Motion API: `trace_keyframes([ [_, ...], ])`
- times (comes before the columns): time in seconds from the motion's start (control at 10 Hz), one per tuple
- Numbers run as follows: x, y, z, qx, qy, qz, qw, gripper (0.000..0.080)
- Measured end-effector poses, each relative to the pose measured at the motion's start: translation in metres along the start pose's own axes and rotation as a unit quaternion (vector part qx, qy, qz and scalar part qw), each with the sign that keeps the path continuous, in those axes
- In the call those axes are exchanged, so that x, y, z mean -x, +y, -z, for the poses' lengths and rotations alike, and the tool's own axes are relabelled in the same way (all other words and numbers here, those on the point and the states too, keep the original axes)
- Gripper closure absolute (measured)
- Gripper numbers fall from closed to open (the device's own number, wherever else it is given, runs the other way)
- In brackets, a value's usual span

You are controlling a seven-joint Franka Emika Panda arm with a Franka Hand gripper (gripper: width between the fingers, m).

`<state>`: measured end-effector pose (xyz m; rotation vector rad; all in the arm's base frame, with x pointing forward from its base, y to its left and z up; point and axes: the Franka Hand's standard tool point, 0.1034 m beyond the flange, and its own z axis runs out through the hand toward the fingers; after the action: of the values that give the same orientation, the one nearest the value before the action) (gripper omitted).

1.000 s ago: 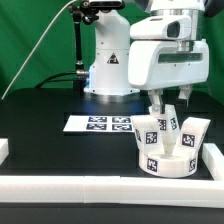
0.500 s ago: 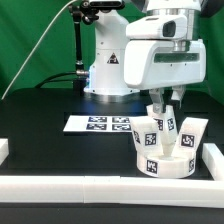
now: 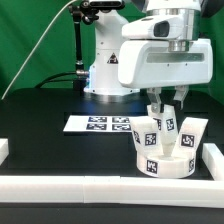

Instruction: Assemble stool

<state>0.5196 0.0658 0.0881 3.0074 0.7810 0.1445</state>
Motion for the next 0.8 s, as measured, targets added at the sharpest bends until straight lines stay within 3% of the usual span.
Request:
trace_keyframes([
  [0.4, -0.001, -0.004, -0.001, -0.008, 0.004, -0.253, 0.968, 0.0461],
  [0.6, -0.002, -0.006, -0.001, -0.012, 0.007, -0.372, 0.928, 0.0461],
  [0.8, -0.005, -0.014, -0.001, -0.016, 0.011, -0.428, 0.904, 0.0461],
])
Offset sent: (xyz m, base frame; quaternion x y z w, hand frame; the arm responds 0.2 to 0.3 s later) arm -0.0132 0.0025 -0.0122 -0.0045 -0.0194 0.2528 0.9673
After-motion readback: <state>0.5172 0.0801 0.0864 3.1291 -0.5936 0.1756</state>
